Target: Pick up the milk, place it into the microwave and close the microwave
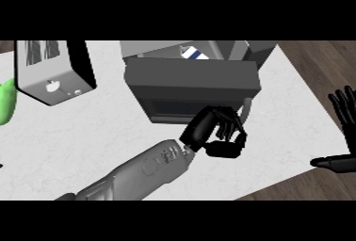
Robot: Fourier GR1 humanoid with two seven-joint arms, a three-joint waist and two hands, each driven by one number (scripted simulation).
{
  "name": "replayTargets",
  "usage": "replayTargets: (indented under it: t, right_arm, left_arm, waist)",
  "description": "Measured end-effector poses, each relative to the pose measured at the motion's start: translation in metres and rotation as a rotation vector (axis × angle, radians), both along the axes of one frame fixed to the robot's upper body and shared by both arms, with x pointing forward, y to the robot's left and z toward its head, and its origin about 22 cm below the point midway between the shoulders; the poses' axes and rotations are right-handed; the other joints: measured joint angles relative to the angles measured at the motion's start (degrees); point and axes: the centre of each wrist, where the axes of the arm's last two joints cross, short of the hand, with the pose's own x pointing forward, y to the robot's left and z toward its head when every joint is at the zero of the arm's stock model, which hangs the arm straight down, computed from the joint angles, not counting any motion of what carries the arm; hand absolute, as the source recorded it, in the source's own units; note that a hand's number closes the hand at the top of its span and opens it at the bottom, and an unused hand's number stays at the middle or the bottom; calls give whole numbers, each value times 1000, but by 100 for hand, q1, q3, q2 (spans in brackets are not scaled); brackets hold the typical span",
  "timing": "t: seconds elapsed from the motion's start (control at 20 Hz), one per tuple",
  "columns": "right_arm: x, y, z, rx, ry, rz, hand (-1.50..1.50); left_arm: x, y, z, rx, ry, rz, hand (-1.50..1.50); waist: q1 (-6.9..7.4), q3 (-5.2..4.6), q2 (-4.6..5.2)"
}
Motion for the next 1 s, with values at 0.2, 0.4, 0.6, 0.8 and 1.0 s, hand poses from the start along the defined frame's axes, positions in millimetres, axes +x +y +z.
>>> replayTargets:
  t: [0.2,0.4,0.6,0.8,1.0]
  right_arm:
    - [9,5,12,13,-22,37,-150]
    - [19,10,24,23,-40,80,-150]
    - [27,13,37,31,-57,116,-150]
    - [35,18,49,30,-69,163,-150]
    - [41,27,58,36,-66,230,-150]
  left_arm:
    - [15,-1,12,3,-16,47,150]
    - [28,-1,24,5,-28,86,150]
    - [42,-2,43,-23,-64,120,150]
    - [48,-11,57,-44,-82,126,150]
    - [55,-10,67,-53,-104,142,150]
  waist:
    - [-154,14,55]
    - [-288,22,113]
    - [-404,26,144]
    - [-516,39,205]
    - [-588,50,246]
